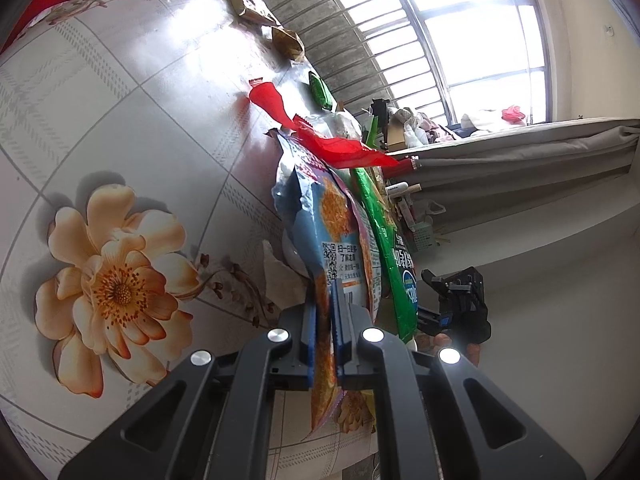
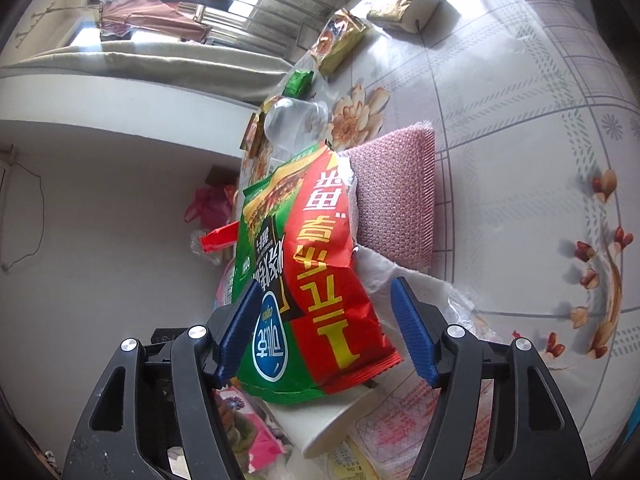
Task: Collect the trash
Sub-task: 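Close the right gripper on the green-and-red chip bag while the left gripper holds its bag, then carry both chip bags off the table to above the blue wastebasket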
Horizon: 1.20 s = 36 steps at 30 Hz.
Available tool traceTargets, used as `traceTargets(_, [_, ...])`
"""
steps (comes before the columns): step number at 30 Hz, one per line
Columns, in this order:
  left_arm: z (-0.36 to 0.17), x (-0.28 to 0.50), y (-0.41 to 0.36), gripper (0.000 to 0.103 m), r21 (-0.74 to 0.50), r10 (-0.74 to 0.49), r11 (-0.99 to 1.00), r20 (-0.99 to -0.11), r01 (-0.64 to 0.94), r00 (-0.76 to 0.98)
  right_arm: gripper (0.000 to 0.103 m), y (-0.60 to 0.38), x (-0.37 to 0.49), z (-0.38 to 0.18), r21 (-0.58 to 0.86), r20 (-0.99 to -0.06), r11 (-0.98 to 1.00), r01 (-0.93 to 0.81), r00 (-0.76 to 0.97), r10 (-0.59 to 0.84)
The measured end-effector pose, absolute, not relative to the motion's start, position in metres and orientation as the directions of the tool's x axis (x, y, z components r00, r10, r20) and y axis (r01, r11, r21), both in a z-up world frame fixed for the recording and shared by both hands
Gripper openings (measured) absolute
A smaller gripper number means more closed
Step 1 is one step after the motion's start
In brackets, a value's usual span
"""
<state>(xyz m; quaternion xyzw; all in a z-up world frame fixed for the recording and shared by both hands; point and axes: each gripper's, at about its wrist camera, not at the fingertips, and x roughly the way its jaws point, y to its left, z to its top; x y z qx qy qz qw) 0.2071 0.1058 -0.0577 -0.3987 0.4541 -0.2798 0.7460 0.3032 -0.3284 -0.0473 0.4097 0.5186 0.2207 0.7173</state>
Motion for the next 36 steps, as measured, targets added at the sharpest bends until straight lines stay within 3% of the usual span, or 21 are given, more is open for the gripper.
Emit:
traceTargets(4, [-0.059, 0.208, 0.105, 0.006, -0.849, -0.778, 0.526, -0.458, 0.049, 0.43, 0.065, -0.319, 0.303, -0.048, 0.809, -0.573, 0.581, 0.09, 0.34, 0.745])
traceTargets(9, [-0.059, 0.206, 0.105, 0.006, -0.848, -0.776, 0.528, -0.459, 0.046, 0.433, 0.045, -0.319, 0.293, -0.036, 0.781, -0.603, 0.62, 0.069, 0.342, 0.721])
traceTargets(18, [-0.047, 0.204, 0.1, 0.006, -0.857, -0.787, 0.512, -0.436, 0.067, 0.437, 0.036, -0.307, 0.271, -0.002, 0.731, -0.631, 0.682, 0.014, 0.395, 0.668])
traceTargets(27, [-0.005, 0.187, 0.096, 0.004, -0.849, -0.805, 0.495, -0.369, 0.183, 0.465, 0.031, -0.292, 0.239, 0.052, 0.736, -0.557, 0.674, -0.064, 0.507, 0.657])
traceTargets(36, [0.038, 0.155, 0.097, 0.003, -0.82, -0.812, 0.496, -0.32, 0.286, 0.488, 0.031, -0.279, 0.183, 0.1, 0.657, -0.525, 0.746, -0.105, 0.647, 0.553])
